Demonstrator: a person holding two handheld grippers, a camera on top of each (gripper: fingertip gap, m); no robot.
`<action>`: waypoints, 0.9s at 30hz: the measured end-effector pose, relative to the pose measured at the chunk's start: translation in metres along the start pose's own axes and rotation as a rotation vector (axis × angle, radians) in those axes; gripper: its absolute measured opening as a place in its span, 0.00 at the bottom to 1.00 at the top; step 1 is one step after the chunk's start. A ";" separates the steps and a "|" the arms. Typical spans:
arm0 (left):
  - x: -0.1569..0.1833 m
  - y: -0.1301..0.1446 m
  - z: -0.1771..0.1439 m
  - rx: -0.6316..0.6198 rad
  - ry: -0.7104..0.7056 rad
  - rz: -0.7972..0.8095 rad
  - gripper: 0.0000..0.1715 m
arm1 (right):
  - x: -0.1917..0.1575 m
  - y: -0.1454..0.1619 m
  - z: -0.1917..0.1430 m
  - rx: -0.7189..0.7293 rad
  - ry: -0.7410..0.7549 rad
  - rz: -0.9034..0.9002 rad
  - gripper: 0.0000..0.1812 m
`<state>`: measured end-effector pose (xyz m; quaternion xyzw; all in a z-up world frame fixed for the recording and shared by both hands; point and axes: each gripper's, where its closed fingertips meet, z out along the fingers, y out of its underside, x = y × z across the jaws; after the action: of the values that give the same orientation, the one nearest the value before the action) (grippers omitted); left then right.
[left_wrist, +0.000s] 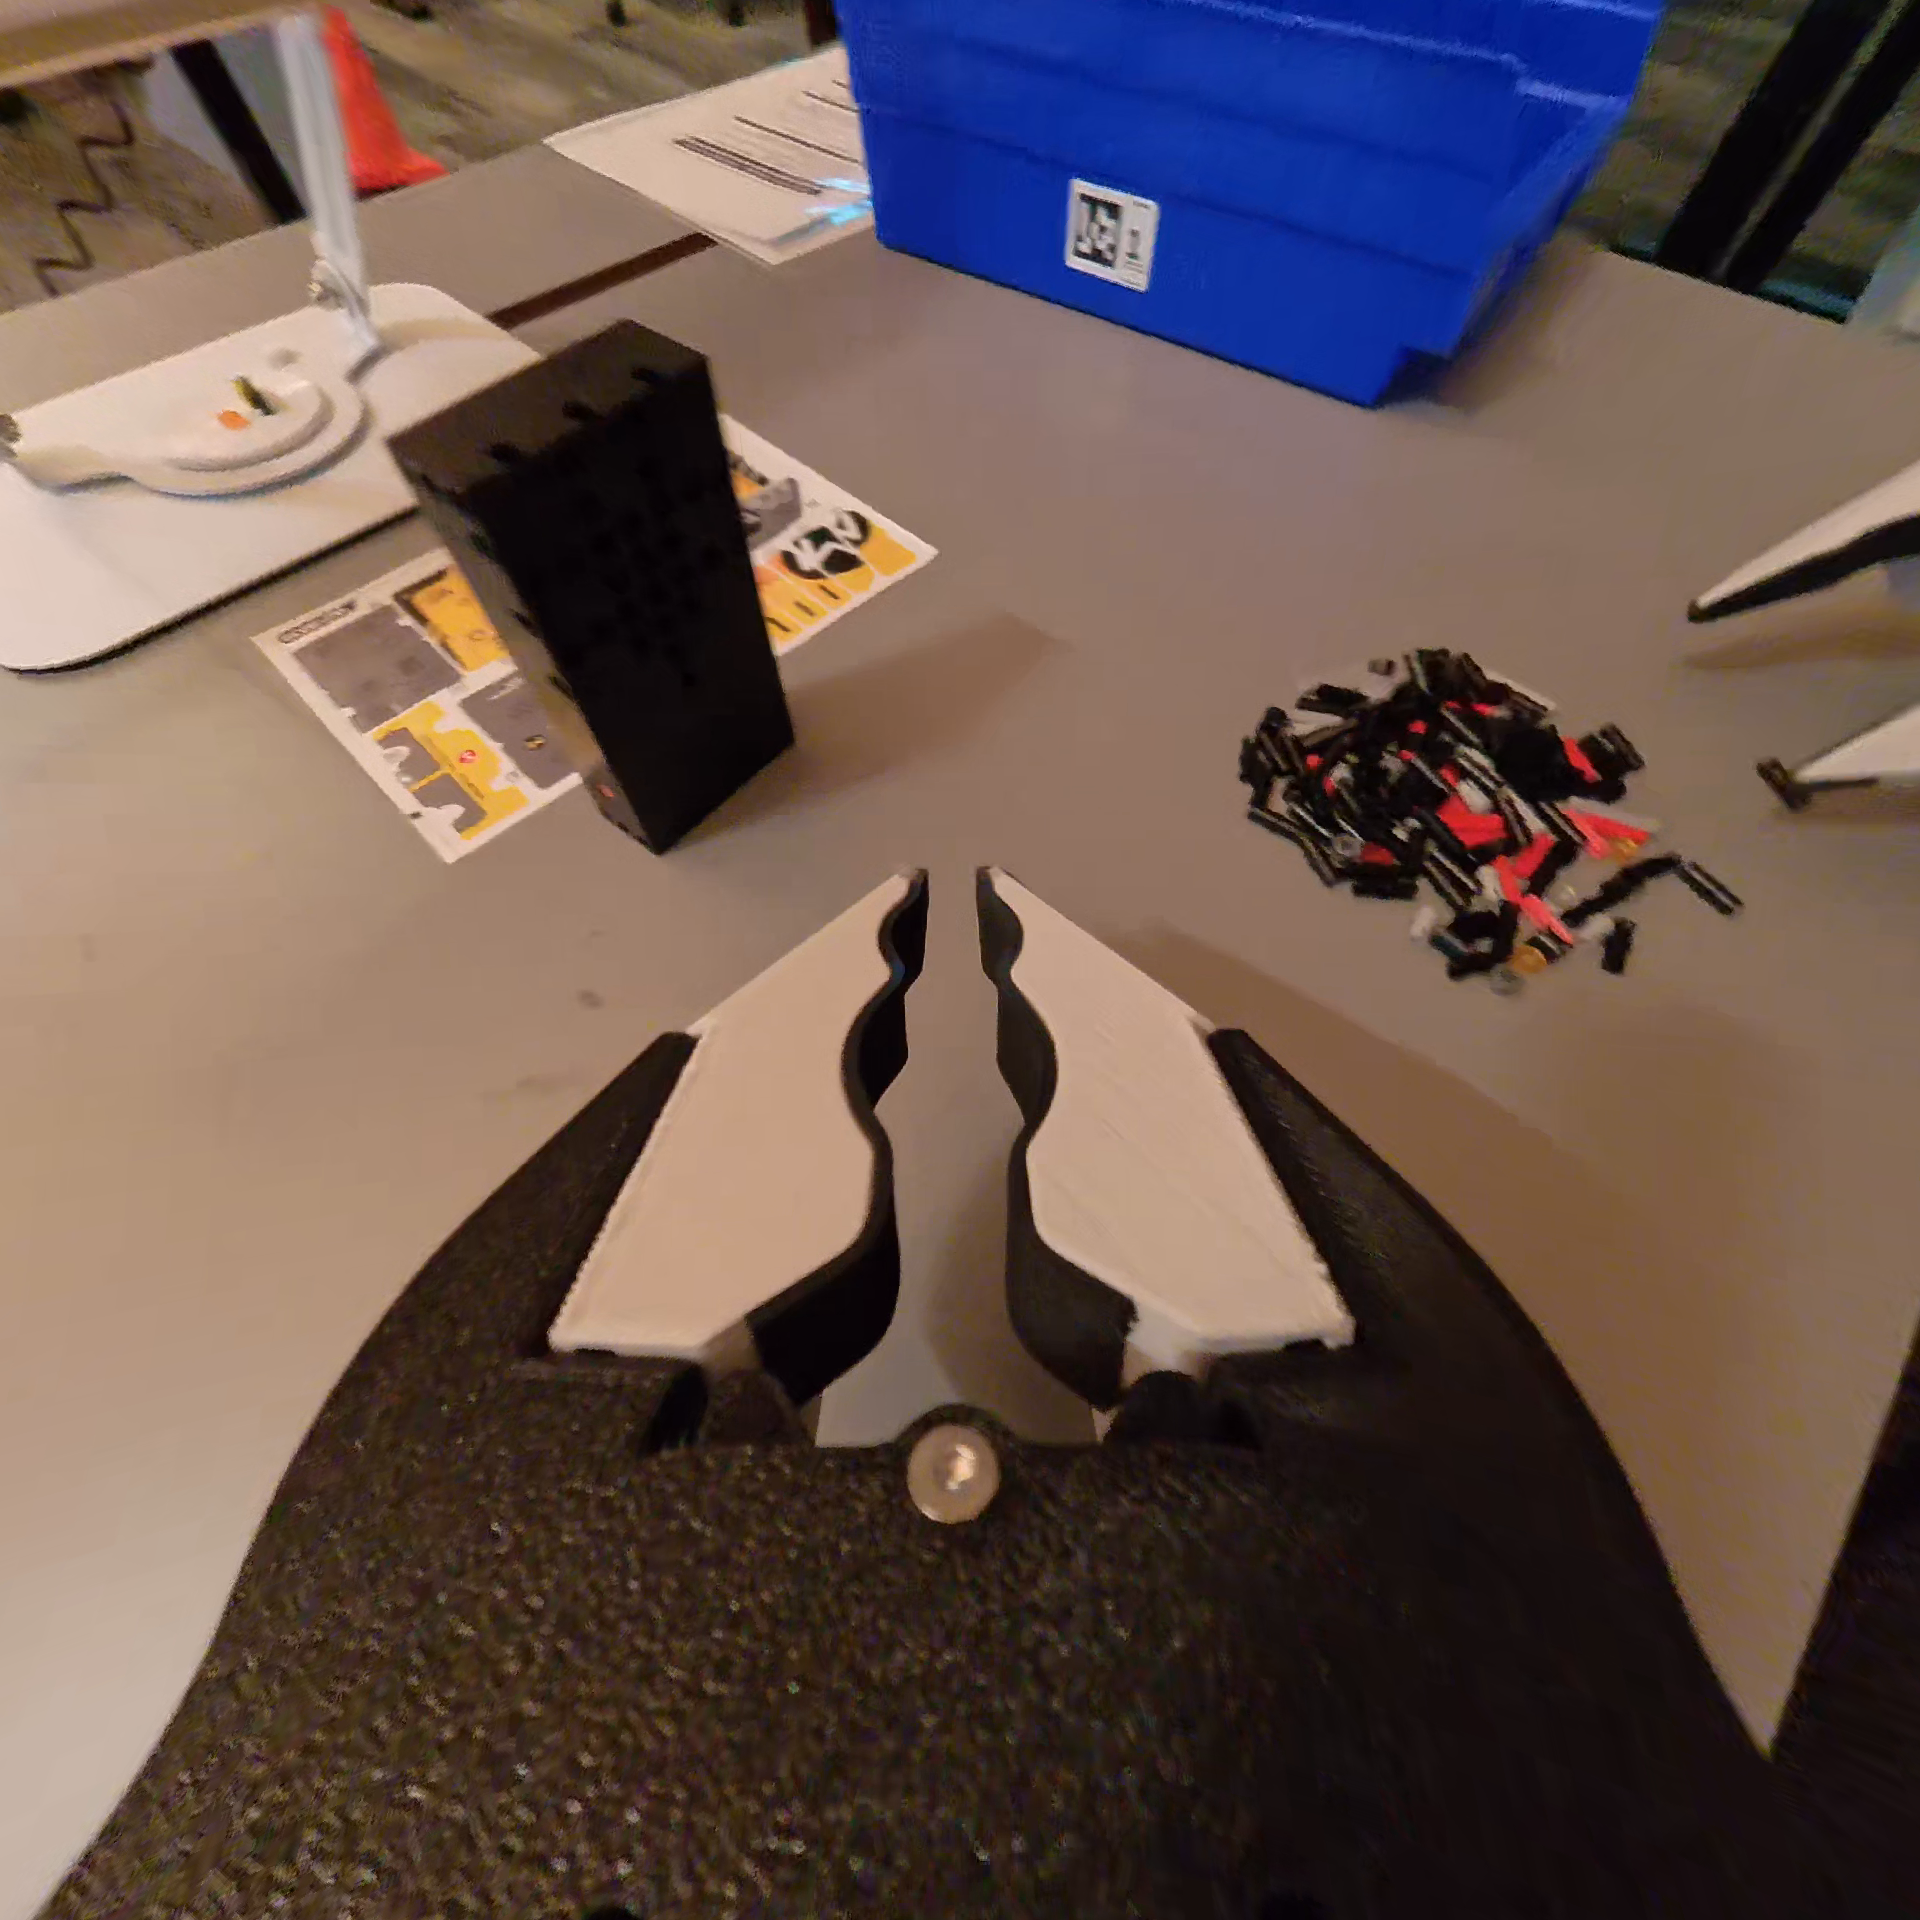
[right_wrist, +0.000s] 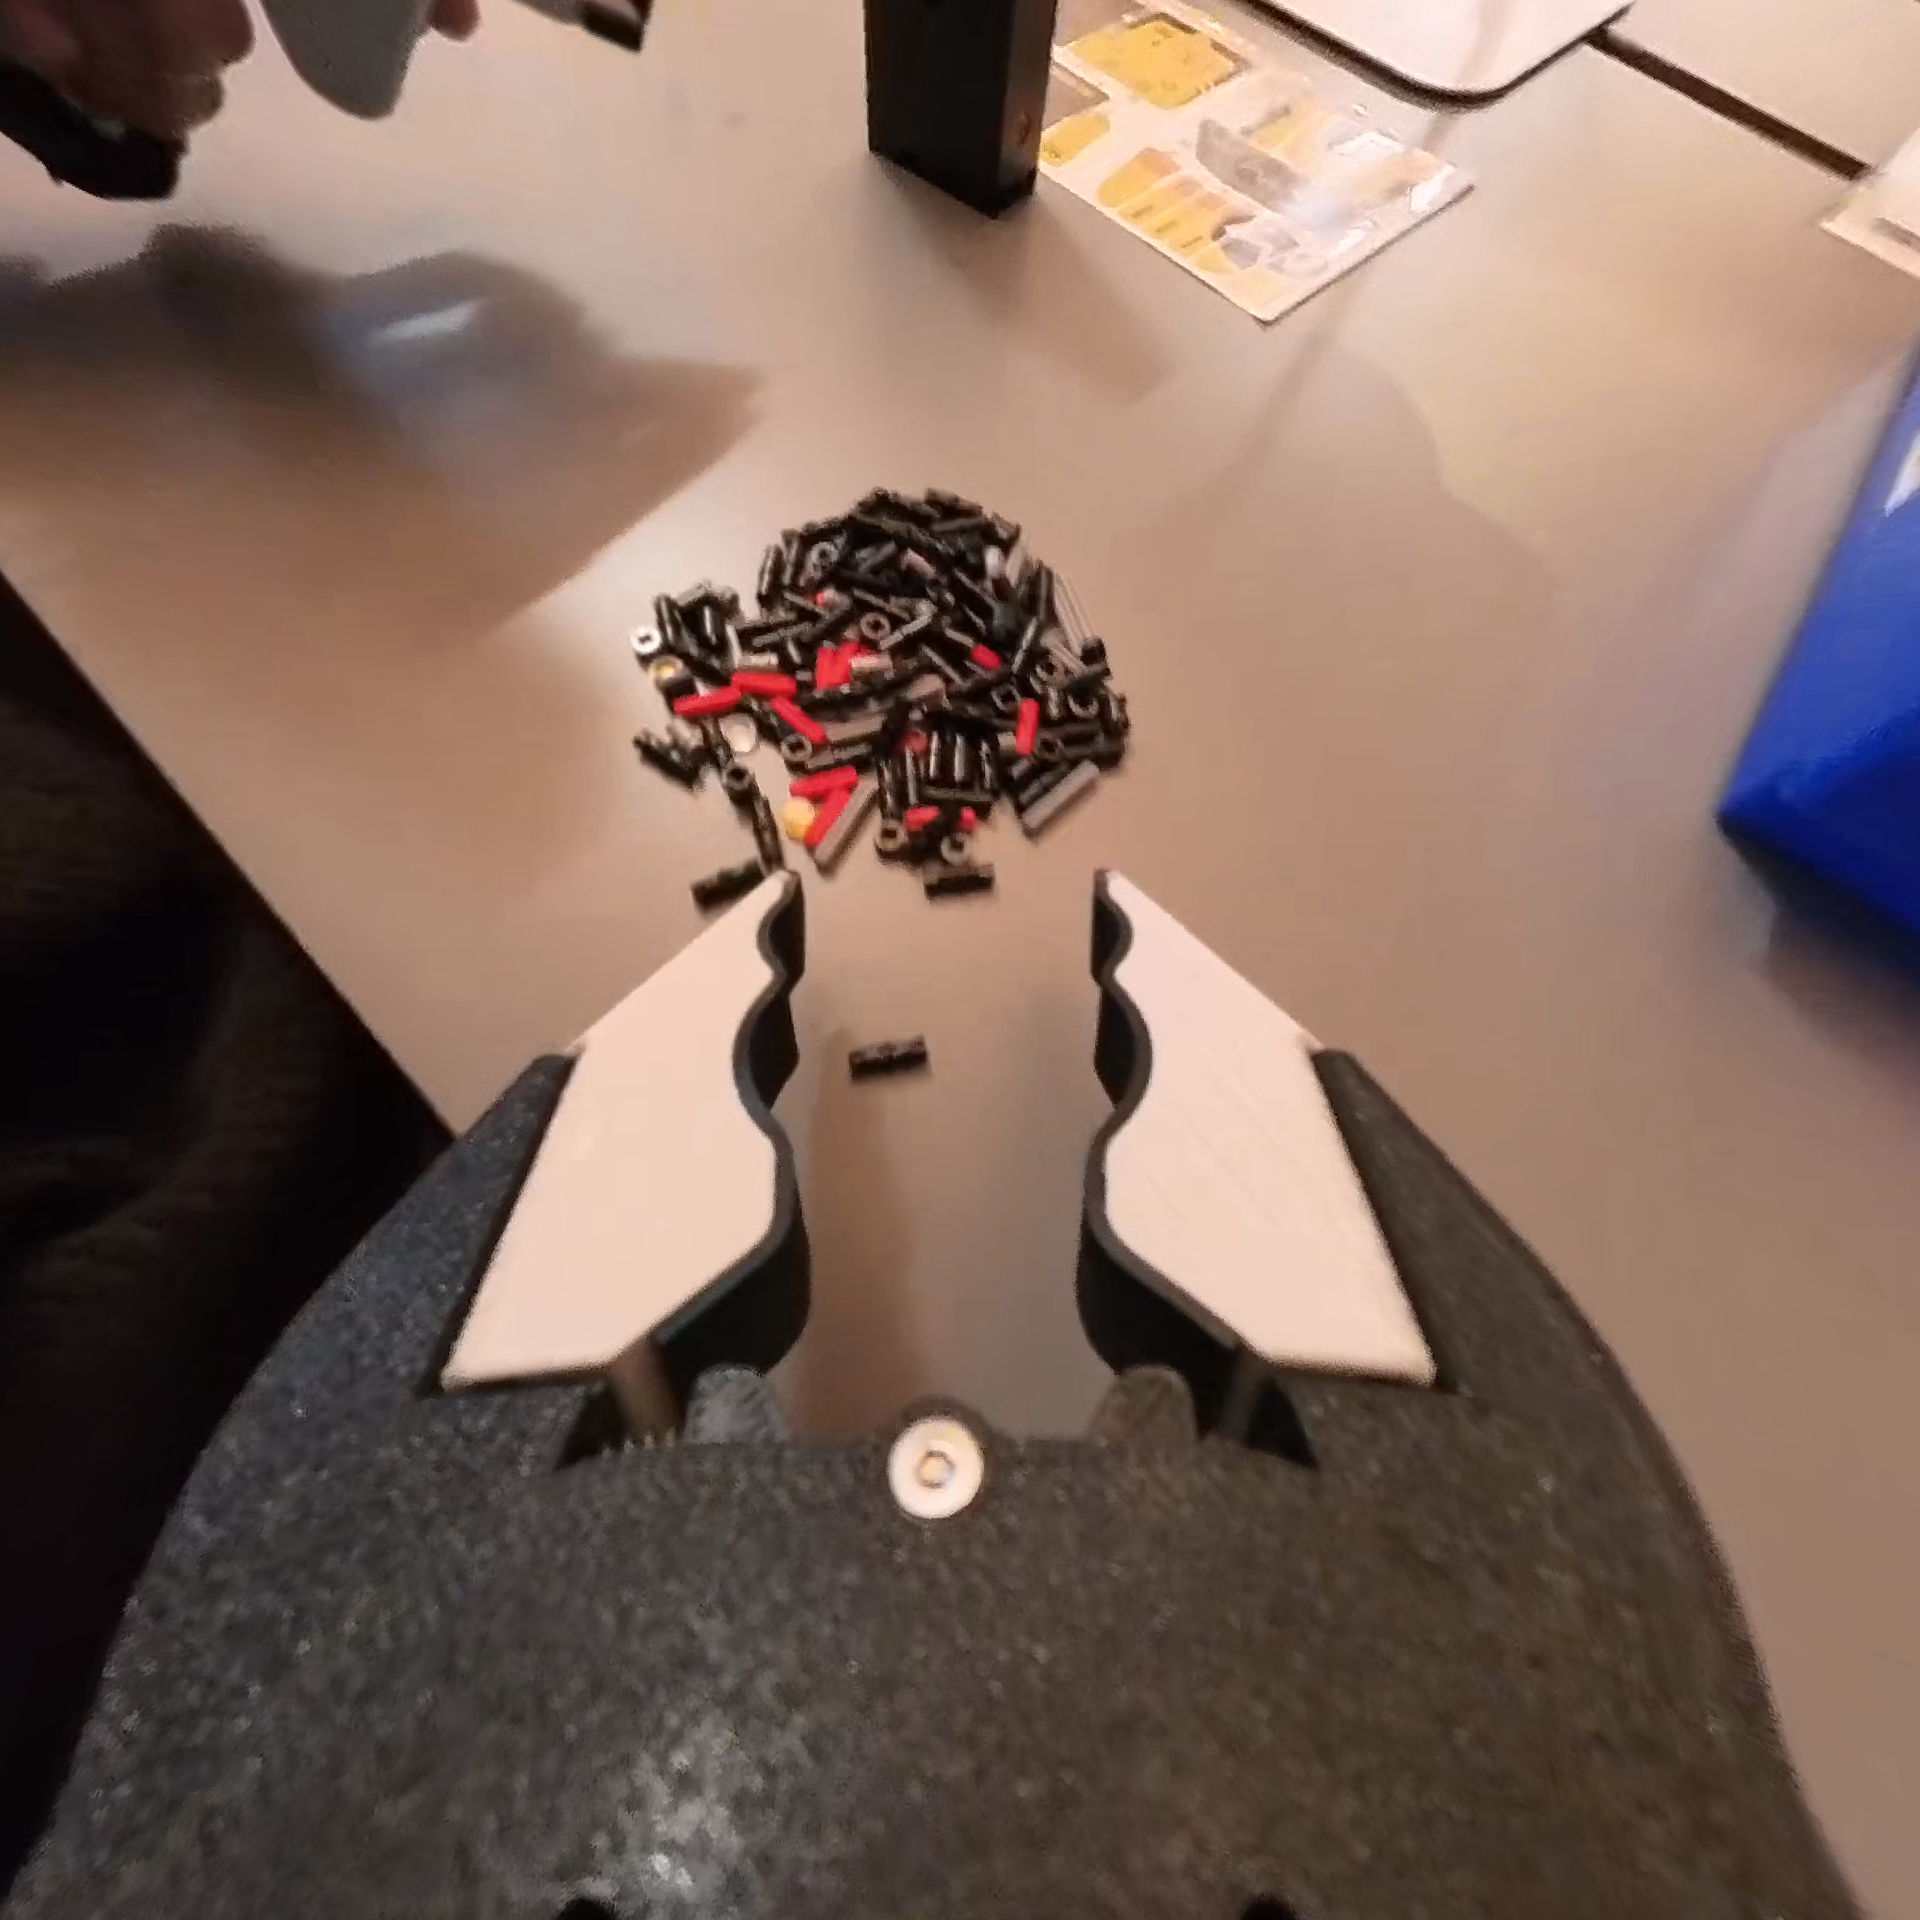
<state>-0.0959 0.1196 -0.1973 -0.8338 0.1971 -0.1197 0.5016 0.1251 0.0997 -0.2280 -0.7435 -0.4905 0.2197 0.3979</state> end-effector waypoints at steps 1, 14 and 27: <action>0.007 0.002 0.000 -0.005 0.019 0.011 0.05 | 0.001 0.006 -0.006 -0.003 -0.012 0.021 0.30; 0.120 0.018 0.005 -0.075 0.336 0.144 0.17 | -0.010 0.043 -0.020 -0.090 -0.126 -0.016 0.11; 0.146 0.029 0.023 -0.155 0.323 0.283 0.17 | -0.013 0.010 0.025 -0.085 -0.172 -0.183 0.08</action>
<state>0.0376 0.0603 -0.2335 -0.8038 0.3987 -0.1647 0.4097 0.1075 0.0955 -0.2517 -0.6902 -0.5976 0.2242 0.3410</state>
